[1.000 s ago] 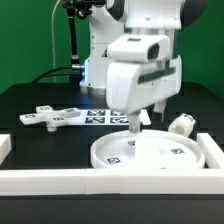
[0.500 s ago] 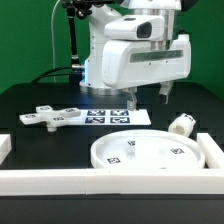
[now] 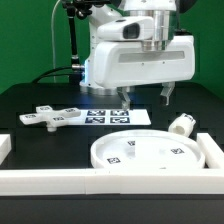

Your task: Assemble round table

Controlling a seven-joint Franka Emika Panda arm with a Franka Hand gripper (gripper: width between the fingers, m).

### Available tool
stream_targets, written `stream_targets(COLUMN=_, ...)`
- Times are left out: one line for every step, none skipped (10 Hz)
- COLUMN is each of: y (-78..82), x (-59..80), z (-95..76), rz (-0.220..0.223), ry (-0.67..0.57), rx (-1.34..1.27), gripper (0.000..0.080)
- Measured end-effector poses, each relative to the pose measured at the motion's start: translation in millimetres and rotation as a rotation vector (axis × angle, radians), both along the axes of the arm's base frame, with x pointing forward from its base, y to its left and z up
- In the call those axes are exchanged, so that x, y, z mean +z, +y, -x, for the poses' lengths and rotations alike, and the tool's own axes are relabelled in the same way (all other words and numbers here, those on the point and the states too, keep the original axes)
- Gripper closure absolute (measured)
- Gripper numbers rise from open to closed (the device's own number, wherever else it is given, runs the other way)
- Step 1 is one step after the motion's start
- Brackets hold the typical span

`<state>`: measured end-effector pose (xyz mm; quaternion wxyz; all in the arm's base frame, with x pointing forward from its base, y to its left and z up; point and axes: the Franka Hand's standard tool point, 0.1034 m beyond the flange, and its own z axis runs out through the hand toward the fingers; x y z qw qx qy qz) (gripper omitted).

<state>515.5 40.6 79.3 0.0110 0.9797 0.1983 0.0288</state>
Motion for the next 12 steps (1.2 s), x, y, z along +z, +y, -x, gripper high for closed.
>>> stream_targets(y=5.2, x=0.9, z=7.5, rz=-0.02, ry=0.01, rx=-0.228, gripper=0.0151)
stream_targets(y=10.0, x=-1.0, z=10.0, rz=-0.039, ry=0.018, rx=-0.383, gripper=0.0151)
stream_targets(y=13.8, x=-4.7, z=13.1, rz=-0.06, ry=0.033, rx=-0.487, gripper=0.0151)
stream_targets(y=14.4, x=-3.7, z=12.0, rz=-0.067, ry=0.032, rx=-0.531, gripper=0.0151)
stream_targets(y=15.4, x=-3.9, z=12.3, rz=-0.075, ry=0.035, rx=-0.602, gripper=0.0151)
stream_targets(y=16.9, x=-4.1, z=12.6, rz=-0.085, ry=0.039, rx=-0.673, gripper=0.0151)
stream_targets(y=17.6, x=-4.5, z=12.9, rz=-0.094, ry=0.043, rx=-0.733, gripper=0.0151)
stream_targets(y=16.9, x=-7.4, z=14.9, rz=-0.112, ry=0.058, rx=-0.845, gripper=0.0151)
stream_targets(y=19.1, x=-9.8, z=16.7, rz=-0.135, ry=0.077, rx=-1.003, gripper=0.0151)
stream_targets(y=22.9, x=-13.0, z=18.4, rz=-0.158, ry=0.097, rx=-1.117, gripper=0.0151)
stream_targets(y=30.9, x=-17.4, z=20.3, rz=-0.166, ry=0.114, rx=-1.183, gripper=0.0151)
stream_targets(y=42.7, x=-21.7, z=19.9, rz=-0.168, ry=0.111, rx=-1.269, gripper=0.0151)
